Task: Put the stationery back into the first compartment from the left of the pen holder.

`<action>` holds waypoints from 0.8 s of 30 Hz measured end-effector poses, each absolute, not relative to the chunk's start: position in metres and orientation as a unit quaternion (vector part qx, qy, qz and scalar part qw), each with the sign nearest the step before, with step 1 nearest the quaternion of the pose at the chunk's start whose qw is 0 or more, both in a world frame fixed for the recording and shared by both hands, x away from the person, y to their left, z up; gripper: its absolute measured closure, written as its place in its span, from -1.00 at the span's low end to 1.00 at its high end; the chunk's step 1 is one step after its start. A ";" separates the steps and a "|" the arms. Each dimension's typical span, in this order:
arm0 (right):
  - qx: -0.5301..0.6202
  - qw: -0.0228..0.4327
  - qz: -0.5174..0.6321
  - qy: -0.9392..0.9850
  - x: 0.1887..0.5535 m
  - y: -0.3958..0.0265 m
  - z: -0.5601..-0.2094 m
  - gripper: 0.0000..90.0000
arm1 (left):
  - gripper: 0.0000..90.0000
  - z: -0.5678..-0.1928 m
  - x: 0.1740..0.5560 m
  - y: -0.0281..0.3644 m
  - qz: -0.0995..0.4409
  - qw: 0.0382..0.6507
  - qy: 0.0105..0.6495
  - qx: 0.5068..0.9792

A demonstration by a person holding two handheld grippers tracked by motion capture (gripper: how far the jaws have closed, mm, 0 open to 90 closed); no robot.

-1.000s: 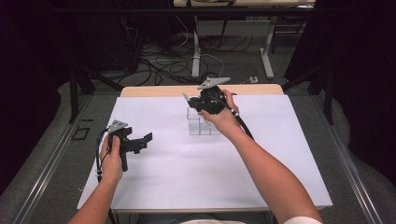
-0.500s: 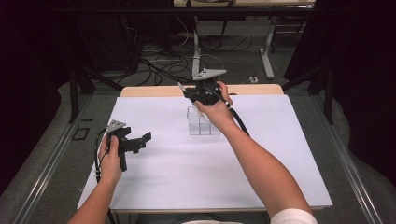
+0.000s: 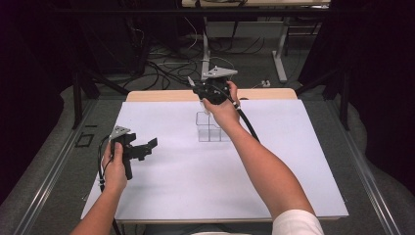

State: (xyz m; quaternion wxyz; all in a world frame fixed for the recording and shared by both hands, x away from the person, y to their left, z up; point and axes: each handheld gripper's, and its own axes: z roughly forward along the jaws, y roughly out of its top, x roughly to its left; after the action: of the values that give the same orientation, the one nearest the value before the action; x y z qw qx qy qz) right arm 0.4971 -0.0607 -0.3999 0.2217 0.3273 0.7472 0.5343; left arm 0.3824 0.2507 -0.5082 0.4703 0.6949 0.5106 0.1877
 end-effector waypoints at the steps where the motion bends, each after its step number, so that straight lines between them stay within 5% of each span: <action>1: 0.327 0.222 0.530 0.750 0.499 -0.060 -0.401 0.79 | -0.91 -0.508 0.382 0.251 0.187 0.470 0.512 0.695; 24: 0.352 0.211 0.521 0.749 0.510 -0.044 -0.441 0.79 | -0.91 -0.509 0.382 0.251 0.188 0.469 0.511 0.696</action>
State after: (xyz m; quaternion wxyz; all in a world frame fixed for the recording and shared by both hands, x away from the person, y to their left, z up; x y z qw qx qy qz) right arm 0.5098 -0.0442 -0.4405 0.2109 0.3516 0.7487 0.5209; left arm 0.3824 0.2511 -0.5089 0.4693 0.6955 0.5106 0.1879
